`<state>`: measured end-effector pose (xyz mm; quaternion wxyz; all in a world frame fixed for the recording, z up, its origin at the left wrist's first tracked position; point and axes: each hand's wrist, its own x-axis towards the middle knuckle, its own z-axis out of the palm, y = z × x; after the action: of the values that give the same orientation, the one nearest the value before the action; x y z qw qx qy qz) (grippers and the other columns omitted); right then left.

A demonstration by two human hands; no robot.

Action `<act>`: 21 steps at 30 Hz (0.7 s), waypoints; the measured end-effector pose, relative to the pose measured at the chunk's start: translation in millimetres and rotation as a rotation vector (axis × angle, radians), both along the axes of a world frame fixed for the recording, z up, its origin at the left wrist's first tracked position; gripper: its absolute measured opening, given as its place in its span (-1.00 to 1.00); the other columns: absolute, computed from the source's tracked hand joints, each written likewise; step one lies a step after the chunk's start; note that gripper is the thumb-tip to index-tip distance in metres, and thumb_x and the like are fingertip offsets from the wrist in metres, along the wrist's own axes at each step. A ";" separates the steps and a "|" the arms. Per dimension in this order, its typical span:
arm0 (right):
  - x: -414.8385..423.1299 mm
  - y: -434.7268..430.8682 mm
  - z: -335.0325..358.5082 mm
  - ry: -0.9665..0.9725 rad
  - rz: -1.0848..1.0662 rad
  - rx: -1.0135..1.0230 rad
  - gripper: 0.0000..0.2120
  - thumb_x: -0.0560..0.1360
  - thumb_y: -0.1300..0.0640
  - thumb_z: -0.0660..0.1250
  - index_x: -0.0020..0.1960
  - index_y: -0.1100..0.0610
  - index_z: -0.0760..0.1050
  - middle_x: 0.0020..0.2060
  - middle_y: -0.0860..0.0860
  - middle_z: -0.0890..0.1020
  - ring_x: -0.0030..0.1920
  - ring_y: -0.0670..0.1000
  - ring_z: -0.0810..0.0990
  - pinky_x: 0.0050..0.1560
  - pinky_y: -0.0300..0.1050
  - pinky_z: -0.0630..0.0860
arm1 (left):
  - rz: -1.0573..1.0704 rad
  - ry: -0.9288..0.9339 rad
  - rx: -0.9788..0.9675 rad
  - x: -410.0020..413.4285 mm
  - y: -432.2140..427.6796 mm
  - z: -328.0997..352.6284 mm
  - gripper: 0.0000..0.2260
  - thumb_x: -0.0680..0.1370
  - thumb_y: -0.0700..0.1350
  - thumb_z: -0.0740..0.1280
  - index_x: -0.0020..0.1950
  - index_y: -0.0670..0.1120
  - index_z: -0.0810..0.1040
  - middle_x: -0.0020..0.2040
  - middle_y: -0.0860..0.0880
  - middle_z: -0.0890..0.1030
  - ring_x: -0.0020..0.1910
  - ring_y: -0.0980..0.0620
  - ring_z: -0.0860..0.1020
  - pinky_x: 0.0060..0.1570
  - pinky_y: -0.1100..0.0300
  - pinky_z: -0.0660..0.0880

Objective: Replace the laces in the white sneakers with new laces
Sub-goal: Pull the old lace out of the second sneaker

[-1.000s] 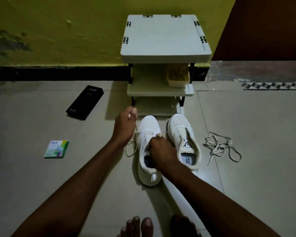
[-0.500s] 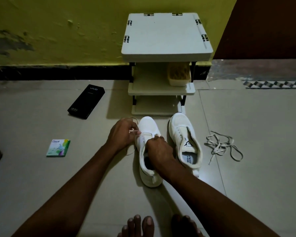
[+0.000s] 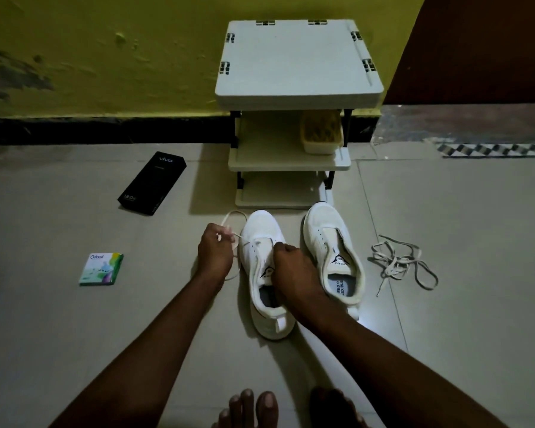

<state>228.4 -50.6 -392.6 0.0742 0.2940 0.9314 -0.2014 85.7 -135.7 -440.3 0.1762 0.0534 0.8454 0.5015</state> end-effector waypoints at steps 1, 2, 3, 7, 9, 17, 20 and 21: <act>-0.2 0.2 -0.3 -0.005 0.000 0.012 -0.61 0.44 0.28 0.34 0.25 0.27 0.38 0.20 0.20 0.55 0.18 0.27 0.57 0.07 0.07 0.50 | 0.084 -0.165 0.113 -2.7 2.6 0.1 -0.81 0.69 -0.14 0.19 -0.05 -0.13 0.55 -0.28 -0.05 0.59 -0.30 -0.07 0.48 -0.32 0.16 0.36; -0.6 0.1 -0.4 -0.006 0.000 0.029 -0.61 0.45 0.28 0.33 0.25 0.27 0.38 0.20 0.20 0.56 0.18 0.26 0.58 0.07 0.07 0.50 | 0.159 -0.317 0.248 -4.7 5.1 2.8 -0.75 0.71 -0.14 0.14 -0.08 -0.14 0.54 -0.35 -0.06 0.59 -0.36 -0.07 0.46 -0.34 0.18 0.30; -1.0 -0.1 -0.9 -0.009 0.002 0.040 -0.63 0.46 0.28 0.32 0.25 0.27 0.39 0.19 0.20 0.56 0.17 0.25 0.58 0.06 0.06 0.51 | 0.228 -0.415 0.384 -6.7 7.5 4.1 -0.72 0.73 -0.16 0.11 -0.11 -0.15 0.51 -0.38 -0.08 0.60 -0.38 -0.06 0.47 -0.33 0.17 0.32; 0.0 0.0 -1.8 -0.014 0.008 0.044 -0.61 0.45 0.27 0.35 0.25 0.27 0.38 0.19 0.19 0.56 0.16 0.24 0.59 0.04 0.04 0.51 | 0.404 -0.552 0.759 -9.2 7.6 20.3 -0.69 0.69 -0.23 0.04 -0.24 -0.07 0.31 -0.47 -0.04 0.37 -0.51 0.03 0.36 -0.49 0.32 0.33; 2.0 1.2 -1.4 -0.013 0.007 0.027 -0.53 0.40 0.23 0.44 0.25 0.27 0.37 0.19 0.19 0.55 0.15 0.24 0.59 0.03 0.04 0.52 | 0.372 -0.448 0.700 -18.4 -0.2 26.2 -0.74 0.63 -0.18 0.09 -0.26 -0.02 0.31 -0.49 0.01 0.29 -0.61 0.09 0.22 -0.56 0.41 0.17; 1.5 5.2 -0.5 0.033 -0.015 0.007 -0.60 0.41 0.23 0.42 0.20 0.26 0.41 0.14 0.19 0.58 0.09 0.23 0.60 -0.04 0.03 0.53 | -0.340 0.105 -0.133 -19.6 -30.1 -4.7 -0.85 0.52 -0.17 0.47 0.03 0.00 0.58 0.02 -0.05 0.50 -0.06 -0.06 0.57 -0.07 0.07 0.58; 0.1 5.9 -3.2 0.095 -0.033 0.007 -0.71 0.45 0.22 0.35 0.15 0.24 0.45 0.10 0.17 0.58 0.05 0.20 0.59 -0.04 0.03 0.53 | -0.577 0.264 -0.427 -7.5 -33.2 -26.4 -0.58 0.43 -0.05 0.57 0.21 0.01 0.48 0.13 0.05 0.34 0.13 0.04 0.37 0.17 0.05 0.39; -0.1 7.0 -5.2 0.114 -0.041 0.005 -0.73 0.45 0.22 0.34 0.13 0.23 0.46 0.08 0.17 0.58 0.04 0.20 0.58 -0.03 0.03 0.54 | -0.576 0.308 -0.461 -3.3 -32.7 -30.5 -0.61 0.45 -0.09 0.55 0.19 0.01 0.47 0.12 0.07 0.34 0.13 0.05 0.37 0.14 0.06 0.37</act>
<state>228.4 -43.7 -397.8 0.0161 0.3012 0.9284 -0.2170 82.3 -168.3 -470.9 0.1881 0.3216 0.9028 0.2148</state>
